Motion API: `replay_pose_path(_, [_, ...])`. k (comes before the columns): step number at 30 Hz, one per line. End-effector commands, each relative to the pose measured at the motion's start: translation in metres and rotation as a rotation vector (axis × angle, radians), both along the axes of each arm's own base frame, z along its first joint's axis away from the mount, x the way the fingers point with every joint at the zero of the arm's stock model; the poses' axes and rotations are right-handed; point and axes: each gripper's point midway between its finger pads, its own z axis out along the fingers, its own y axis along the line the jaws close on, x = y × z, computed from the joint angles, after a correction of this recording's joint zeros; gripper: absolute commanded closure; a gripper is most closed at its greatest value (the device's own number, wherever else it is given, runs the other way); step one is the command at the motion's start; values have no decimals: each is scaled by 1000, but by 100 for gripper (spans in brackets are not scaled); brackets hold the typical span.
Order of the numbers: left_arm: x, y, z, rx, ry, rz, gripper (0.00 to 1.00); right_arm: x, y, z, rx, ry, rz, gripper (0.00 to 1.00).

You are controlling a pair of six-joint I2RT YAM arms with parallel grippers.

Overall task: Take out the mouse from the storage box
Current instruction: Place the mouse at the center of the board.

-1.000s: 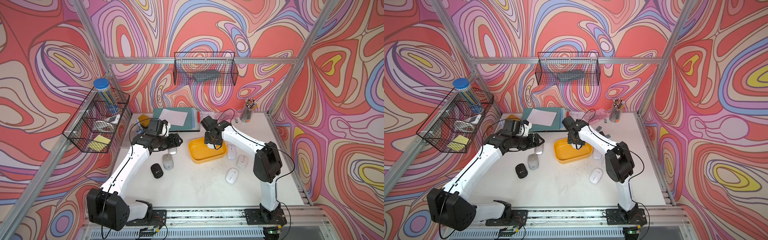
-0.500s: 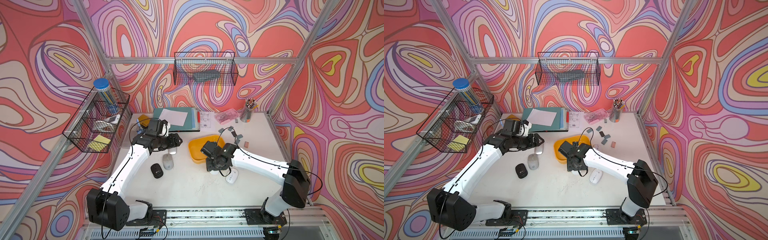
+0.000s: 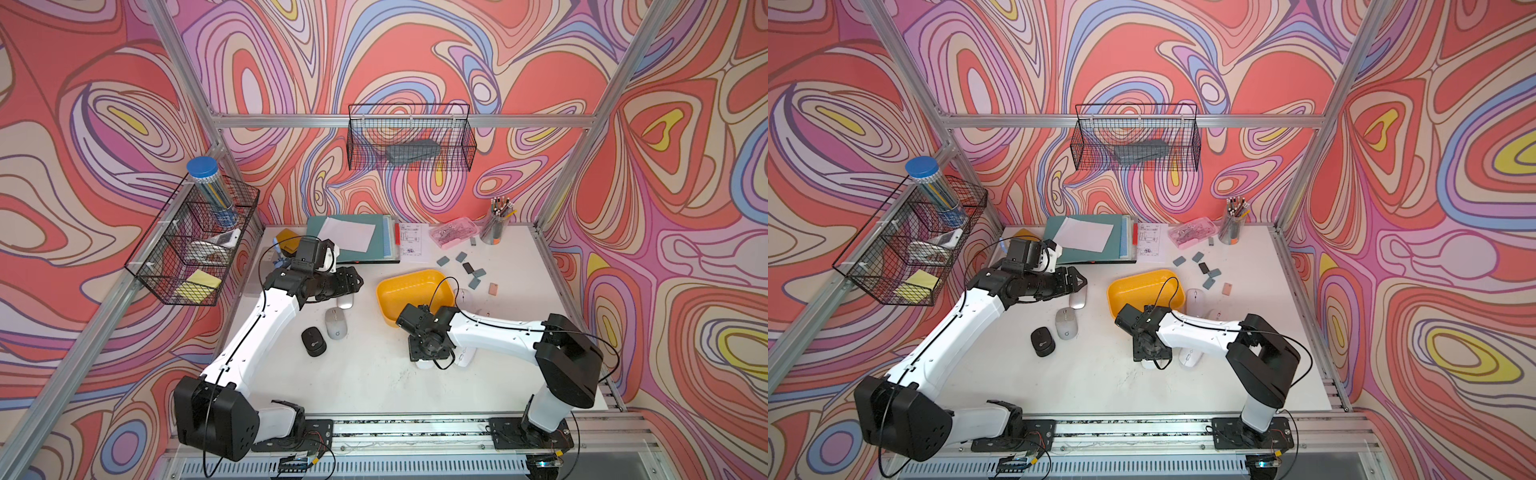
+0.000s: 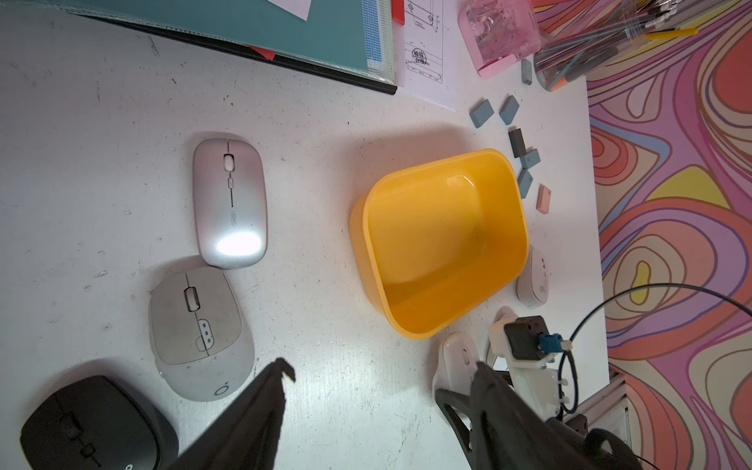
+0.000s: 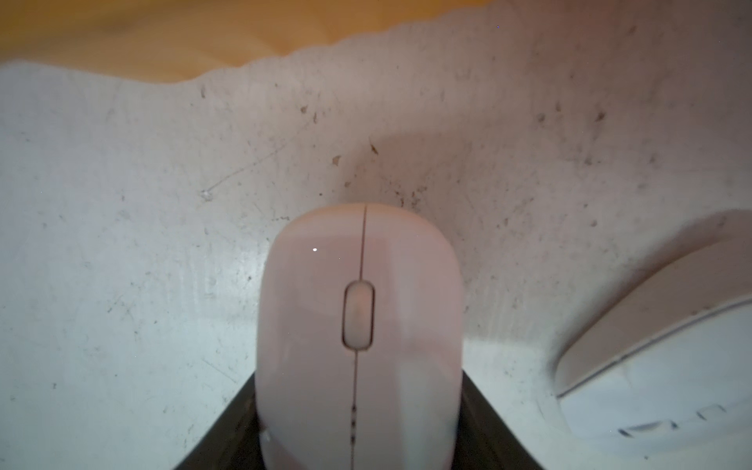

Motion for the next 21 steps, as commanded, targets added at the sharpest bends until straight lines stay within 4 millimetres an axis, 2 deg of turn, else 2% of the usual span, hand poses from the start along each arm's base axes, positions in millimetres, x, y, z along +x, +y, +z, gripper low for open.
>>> replay_pose_path(1, [-2, 1, -4, 22, 10, -12, 24, 3, 11, -3, 21, 4, 14, 60])
replay_pose_path(2, [-1, 1, -4, 21, 10, -10, 24, 2, 9, -13, -6, 24, 17, 59])
replay_pose_path(6, [-2, 1, -5, 19, 13, -12, 24, 2, 9, -25, -49, 54, 28, 52])
replay_pose_path(11, [-2, 1, -5, 17, 13, -13, 23, 1, 8, -23, -67, 65, 28, 26])
replay_pose_path(12, [-2, 1, -5, 18, 15, -12, 22, 1, 7, -21, -73, 63, 24, 21])
replay_pose_path(14, [-2, 1, -4, 16, 12, -14, 21, 2, 6, -14, -71, 56, 24, 6])
replay_pose_path(15, [-3, 1, -3, 15, 9, -15, 20, 3, 6, -10, -69, 50, 23, 3])
replay_pose_path(19, [-3, 0, -1, 14, 2, -24, 20, 6, 6, 15, -38, 8, 13, 2])
replay_pose_path(21, [-4, -3, 2, 0, -8, -41, 20, 10, 8, 43, 4, -35, 9, 2])
